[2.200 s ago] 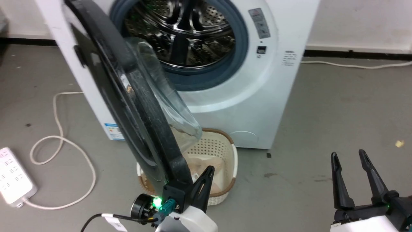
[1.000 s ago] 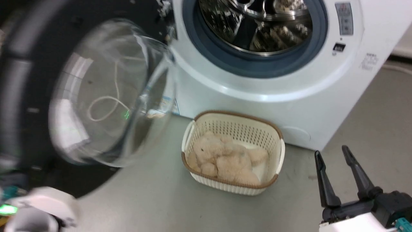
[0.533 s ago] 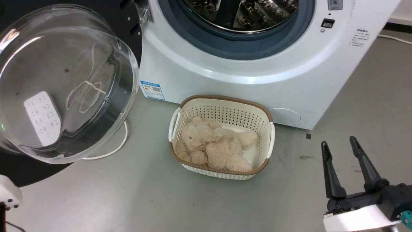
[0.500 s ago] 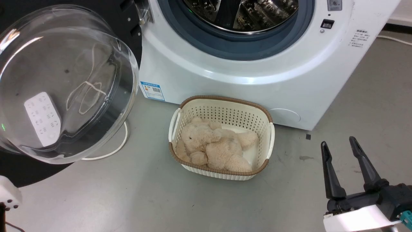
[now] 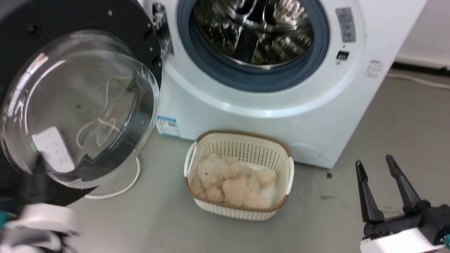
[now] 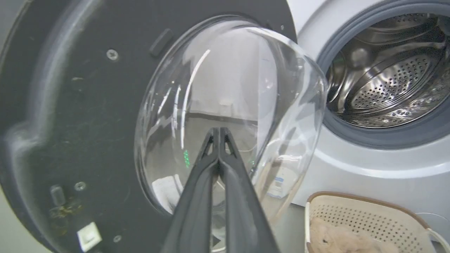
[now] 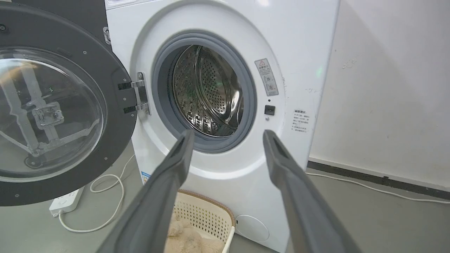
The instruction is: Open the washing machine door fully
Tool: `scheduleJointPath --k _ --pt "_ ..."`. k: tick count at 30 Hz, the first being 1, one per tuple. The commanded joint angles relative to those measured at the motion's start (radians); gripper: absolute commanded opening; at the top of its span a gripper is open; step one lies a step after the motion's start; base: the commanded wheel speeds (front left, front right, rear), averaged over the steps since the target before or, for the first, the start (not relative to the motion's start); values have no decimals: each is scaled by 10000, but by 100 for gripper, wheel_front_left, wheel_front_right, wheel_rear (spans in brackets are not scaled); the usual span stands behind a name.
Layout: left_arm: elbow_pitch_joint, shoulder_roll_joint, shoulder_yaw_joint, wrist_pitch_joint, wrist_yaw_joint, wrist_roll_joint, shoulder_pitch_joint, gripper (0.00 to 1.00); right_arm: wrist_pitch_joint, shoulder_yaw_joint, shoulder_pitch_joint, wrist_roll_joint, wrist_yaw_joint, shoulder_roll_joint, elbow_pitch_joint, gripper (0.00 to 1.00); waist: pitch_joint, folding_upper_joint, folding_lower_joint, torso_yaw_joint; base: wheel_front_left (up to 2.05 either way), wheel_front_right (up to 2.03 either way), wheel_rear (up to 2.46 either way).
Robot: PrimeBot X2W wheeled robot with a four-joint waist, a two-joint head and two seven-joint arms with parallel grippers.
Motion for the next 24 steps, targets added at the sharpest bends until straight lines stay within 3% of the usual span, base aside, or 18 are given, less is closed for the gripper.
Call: scheduleJointPath --k 1,8,14,15,17,24 --pt "-463 -418 -379 -134 130 193 323 0 -45 -87 236 -111 8 42 19 100 -420 0 1 -222 0 0 0" --pt "-1565 -1300 -1476 -275 140 402 1011 0 -45 -192 583 -240 8 79 26 100 -867 0 1 -770 0 0 0" --pt "-1471 -1893 -2172 -427 190 526 1384 0 -45 -131 759 -270 8 101 16 100 -918 0 1 -1235 0 0 0" --pt "-1405 -1972 -2291 -465 206 590 1431 6 -45 -114 796 -258 8 104 29 100 -921 0 1 -1284 0 0 0" --pt "-1240 -2119 -2568 -548 189 734 1511 100 -45 -106 872 -230 8 109 62 100 -919 0 1 -1356 0 0 0" --pt "-796 -2533 -3411 -735 227 1249 1678 100 -45 -129 1000 -10 8 119 152 100 -930 0 1 -1503 0 0 0"
